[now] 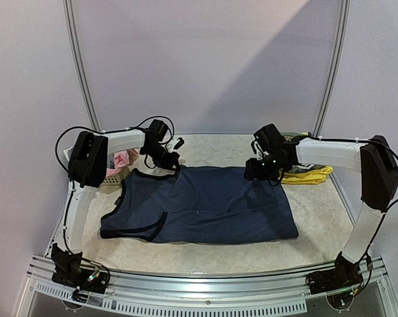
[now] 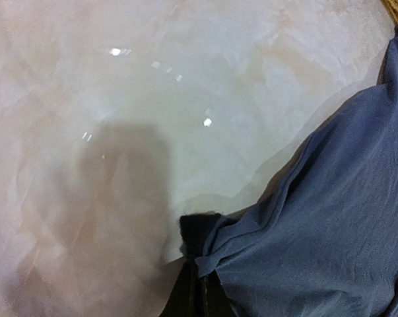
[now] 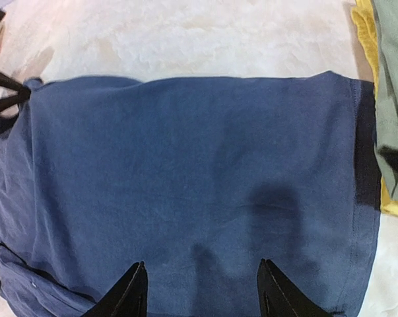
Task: Fold and stack the mixed laundry pile
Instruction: Pick up the 1/3-folded tank top from the center of the board.
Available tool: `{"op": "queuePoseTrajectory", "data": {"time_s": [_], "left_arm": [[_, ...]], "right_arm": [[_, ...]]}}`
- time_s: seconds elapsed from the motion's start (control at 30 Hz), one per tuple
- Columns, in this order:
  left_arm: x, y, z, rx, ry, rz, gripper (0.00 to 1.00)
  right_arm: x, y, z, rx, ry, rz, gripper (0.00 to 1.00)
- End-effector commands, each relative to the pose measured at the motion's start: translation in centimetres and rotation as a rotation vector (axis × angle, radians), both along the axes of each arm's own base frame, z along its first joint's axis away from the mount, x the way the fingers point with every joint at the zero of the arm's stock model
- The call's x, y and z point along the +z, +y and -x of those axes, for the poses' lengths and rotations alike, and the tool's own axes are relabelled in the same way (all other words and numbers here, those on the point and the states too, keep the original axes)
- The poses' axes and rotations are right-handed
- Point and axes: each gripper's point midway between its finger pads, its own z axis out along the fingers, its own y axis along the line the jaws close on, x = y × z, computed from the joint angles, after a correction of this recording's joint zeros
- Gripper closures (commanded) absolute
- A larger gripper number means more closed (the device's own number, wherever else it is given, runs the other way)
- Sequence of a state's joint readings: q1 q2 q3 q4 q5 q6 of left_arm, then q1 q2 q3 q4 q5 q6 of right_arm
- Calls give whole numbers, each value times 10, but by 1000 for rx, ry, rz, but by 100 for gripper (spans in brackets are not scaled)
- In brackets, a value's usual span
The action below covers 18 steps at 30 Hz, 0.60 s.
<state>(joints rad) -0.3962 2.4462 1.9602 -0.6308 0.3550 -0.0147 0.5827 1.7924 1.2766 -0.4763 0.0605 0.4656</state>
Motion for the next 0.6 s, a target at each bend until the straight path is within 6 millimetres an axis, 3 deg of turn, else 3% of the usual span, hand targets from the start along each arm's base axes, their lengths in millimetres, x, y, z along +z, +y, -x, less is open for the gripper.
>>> {"op": "queuePoseTrajectory", "data": {"time_s": [0.0,0.37,0.57], "left_arm": [[8,46,-2,130,-23,-78,100],[4,87,16,231,-20,-199,100],[2,88,21,226,-3,-173,100]], "right_arm": [[7,5,-17,-5,-14,2,43],[12,17,-93,-19,-17,-83,43],[-13,5,-142,-51,14,-96,43]]}}
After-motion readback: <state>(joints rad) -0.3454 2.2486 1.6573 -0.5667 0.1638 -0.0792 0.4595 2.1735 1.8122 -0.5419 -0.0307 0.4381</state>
